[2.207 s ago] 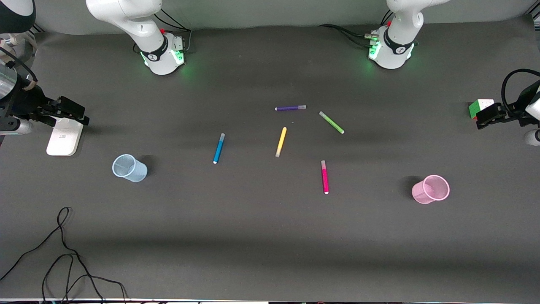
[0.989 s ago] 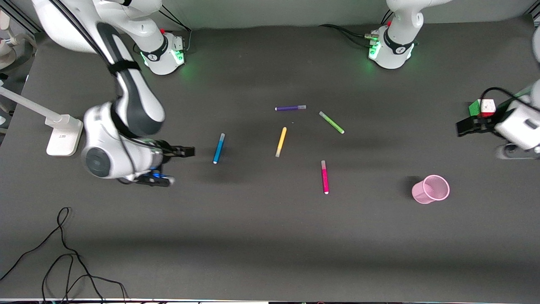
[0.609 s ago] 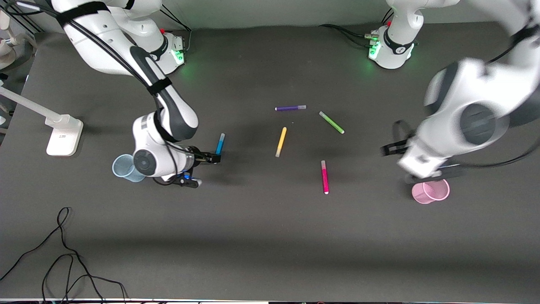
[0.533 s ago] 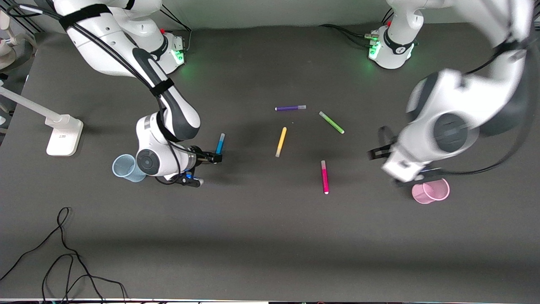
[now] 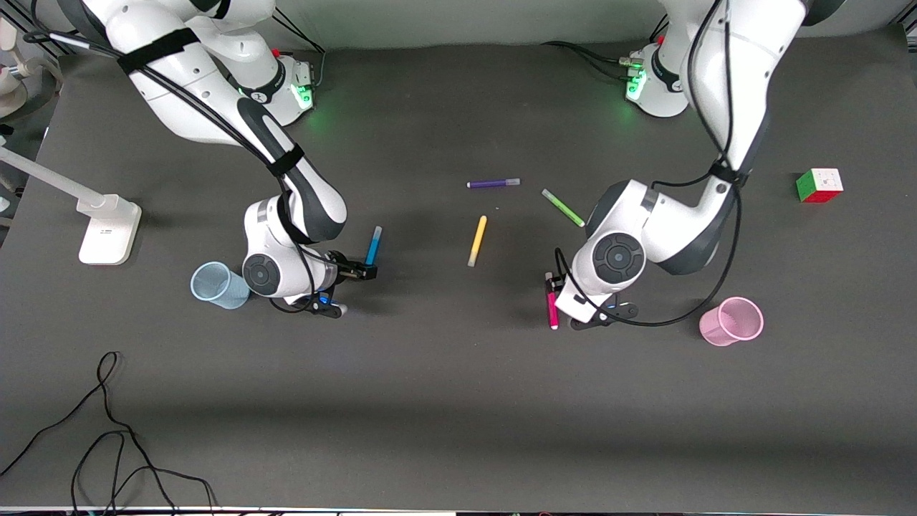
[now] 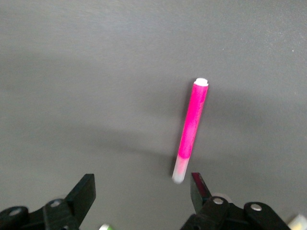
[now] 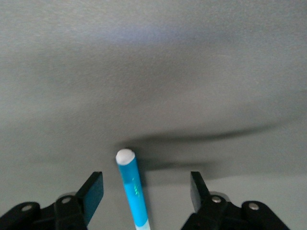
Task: Place pink and blue markers in matching cups
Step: 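Carry the blue marker over the blue cup while the left carries pink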
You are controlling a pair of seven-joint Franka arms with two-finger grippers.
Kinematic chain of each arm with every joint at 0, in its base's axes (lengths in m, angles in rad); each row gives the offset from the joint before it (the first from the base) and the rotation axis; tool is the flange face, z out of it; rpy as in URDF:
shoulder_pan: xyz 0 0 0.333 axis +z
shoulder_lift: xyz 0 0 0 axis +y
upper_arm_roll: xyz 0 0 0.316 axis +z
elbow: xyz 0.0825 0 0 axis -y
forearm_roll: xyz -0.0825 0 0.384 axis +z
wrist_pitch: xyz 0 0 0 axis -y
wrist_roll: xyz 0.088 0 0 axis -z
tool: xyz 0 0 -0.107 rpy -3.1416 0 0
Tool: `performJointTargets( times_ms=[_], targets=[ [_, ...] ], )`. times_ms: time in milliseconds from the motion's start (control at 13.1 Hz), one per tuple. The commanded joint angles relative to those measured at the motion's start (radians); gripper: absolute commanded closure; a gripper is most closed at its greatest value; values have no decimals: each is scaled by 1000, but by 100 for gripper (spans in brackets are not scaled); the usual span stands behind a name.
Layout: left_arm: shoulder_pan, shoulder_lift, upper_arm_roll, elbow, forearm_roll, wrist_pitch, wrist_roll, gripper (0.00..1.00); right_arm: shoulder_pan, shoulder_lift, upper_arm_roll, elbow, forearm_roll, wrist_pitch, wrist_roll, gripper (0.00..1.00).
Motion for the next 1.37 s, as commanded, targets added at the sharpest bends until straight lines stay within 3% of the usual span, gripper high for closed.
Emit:
performJointTargets(
  times_ms=[0, 380, 533, 761, 913, 1065, 1141, 1293],
  targets=[
    [-30, -21, 13, -136, -3, 163, -53, 15, -4, 9, 8, -3, 21, 22, 33, 54],
    [-99, 19, 15, -172, -3, 292, -155, 37, -7, 7, 11, 2, 41, 19, 36, 98],
    [-101, 39, 15, -172, -1, 326, -153, 48, -10, -8, 11, 8, 46, 9, 38, 100],
    [-90, 39, 15, -178, 2, 323, -141, 94, -27, -139, -4, 42, 41, -122, 32, 100],
    [-86, 34, 16, -177, 5, 318, -136, 100, -50, -271, -44, 46, 23, -175, 9, 100],
    [-64, -12, 21, -168, 6, 269, -124, 100, -50, -376, -106, 42, -52, -192, -37, 100],
    [-32, -56, 21, -151, 6, 192, -115, 100, -51, -420, -137, 42, -83, -192, -89, 100],
    [41, -137, 18, -41, -1, -91, -89, 100, -50, -486, -188, 42, -158, -184, -204, 100]
  ],
)
